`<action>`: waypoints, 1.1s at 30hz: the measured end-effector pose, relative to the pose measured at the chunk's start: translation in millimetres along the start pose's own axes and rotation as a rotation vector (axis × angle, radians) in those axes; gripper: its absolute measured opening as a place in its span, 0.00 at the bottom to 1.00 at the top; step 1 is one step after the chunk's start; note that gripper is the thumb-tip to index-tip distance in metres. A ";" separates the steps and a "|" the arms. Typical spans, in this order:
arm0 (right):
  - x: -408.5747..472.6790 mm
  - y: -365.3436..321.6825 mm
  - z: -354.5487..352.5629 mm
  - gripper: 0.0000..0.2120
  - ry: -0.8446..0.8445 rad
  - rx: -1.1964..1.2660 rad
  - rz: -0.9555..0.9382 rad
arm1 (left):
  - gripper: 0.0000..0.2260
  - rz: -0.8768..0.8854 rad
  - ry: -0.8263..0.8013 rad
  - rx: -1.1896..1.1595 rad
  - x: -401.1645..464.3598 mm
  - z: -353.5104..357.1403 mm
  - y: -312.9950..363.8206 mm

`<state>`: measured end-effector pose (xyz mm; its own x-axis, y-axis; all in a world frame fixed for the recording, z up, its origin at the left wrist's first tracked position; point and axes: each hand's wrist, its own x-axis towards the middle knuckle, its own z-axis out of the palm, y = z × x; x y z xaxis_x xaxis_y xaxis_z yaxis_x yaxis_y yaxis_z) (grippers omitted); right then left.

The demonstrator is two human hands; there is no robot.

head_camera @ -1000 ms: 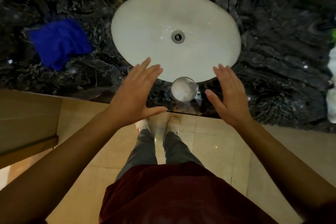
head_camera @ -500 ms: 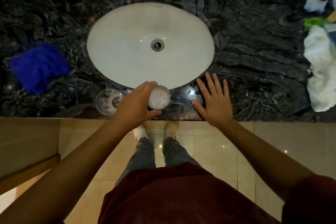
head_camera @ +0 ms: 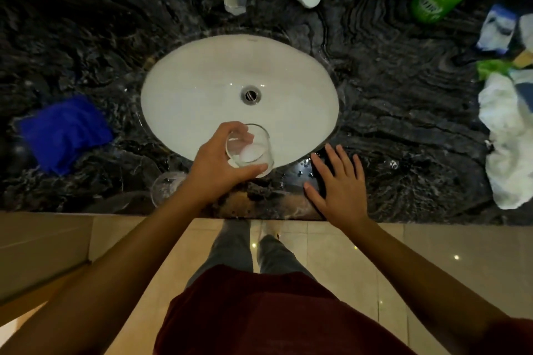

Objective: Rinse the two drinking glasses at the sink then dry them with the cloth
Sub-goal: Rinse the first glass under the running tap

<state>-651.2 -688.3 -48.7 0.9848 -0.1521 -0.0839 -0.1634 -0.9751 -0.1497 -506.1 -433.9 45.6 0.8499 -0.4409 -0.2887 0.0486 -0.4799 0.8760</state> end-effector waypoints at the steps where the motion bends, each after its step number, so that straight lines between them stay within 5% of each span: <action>1: 0.4 -1.4 -1.6 0.30 -0.004 -0.008 0.003 | 0.35 0.019 0.001 -0.006 11.8 -9.5 4.8; 9: 51.0 -32.5 -45.2 0.26 -0.099 0.093 0.198 | 0.31 0.061 0.009 -0.084 114.7 -67.6 -15.7; 22: 320.8 -122.3 -125.7 0.27 0.370 0.674 0.043 | 0.29 -0.067 0.021 -0.119 210.4 -57.1 -73.3; 29: 348.7 -123.7 -137.6 0.15 0.202 1.417 0.216 | 0.37 -0.114 0.053 -0.186 232.1 -29.5 -81.3; 33: 355.4 -113.7 -145.0 0.10 0.147 1.536 0.239 | 0.36 -0.110 0.067 -0.190 239.1 -22.4 -73.5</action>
<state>-274.1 -654.9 81.3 0.9100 -0.3771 -0.1724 -0.1227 0.1523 -0.9807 -294.7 -487.1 -79.1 0.8666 -0.3397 -0.3654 0.2353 -0.3675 0.8997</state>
